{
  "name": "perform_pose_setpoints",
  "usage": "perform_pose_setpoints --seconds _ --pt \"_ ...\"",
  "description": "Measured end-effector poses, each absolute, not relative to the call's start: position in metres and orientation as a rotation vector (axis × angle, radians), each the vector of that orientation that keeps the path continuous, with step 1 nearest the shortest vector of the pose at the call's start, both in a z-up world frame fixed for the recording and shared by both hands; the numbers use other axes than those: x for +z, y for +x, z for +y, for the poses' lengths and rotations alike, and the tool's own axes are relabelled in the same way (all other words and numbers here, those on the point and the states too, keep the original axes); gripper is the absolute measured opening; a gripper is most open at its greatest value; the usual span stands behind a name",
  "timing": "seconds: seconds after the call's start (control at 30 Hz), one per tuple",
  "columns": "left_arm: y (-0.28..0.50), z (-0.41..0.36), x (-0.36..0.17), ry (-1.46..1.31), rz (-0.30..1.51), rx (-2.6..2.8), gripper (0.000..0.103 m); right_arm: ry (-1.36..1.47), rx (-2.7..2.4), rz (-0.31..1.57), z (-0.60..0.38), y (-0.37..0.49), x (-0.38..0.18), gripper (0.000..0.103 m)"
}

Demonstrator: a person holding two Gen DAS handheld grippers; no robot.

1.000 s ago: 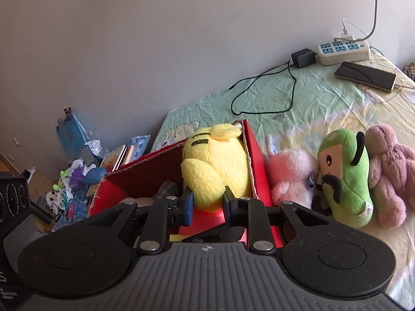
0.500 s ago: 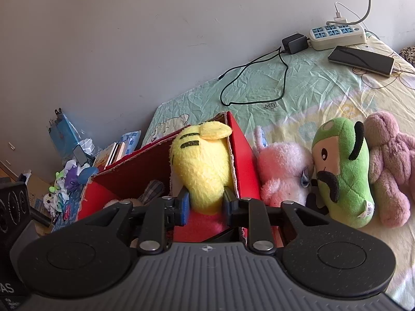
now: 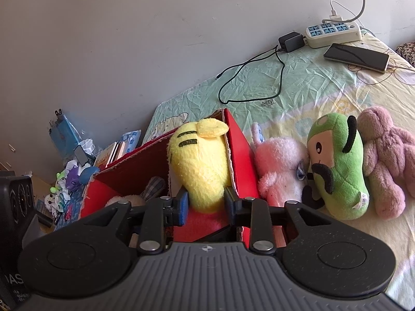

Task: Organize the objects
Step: 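Lower the yellow tiger into the red box beside the bunny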

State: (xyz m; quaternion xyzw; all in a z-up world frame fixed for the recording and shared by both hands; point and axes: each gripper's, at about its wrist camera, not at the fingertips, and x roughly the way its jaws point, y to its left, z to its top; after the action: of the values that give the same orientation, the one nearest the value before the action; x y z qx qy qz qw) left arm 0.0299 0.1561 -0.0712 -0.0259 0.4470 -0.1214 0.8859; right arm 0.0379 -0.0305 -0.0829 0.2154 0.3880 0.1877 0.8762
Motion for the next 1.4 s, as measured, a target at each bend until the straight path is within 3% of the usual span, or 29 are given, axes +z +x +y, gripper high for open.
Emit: perform_pose_setpoints --seconds 0.2,1.4 --pt "0.022 0.155 -0.064 -0.033 0.91 -0.233 0.095 0.457 0.382 0.81 -0.033 0.031 -0.081 0.032" --pt "-0.029 0.166 -0.03 0.003 0.868 -0.079 0.1 0.423 0.353 0.764 -0.033 -0.004 -0.065 0.033"
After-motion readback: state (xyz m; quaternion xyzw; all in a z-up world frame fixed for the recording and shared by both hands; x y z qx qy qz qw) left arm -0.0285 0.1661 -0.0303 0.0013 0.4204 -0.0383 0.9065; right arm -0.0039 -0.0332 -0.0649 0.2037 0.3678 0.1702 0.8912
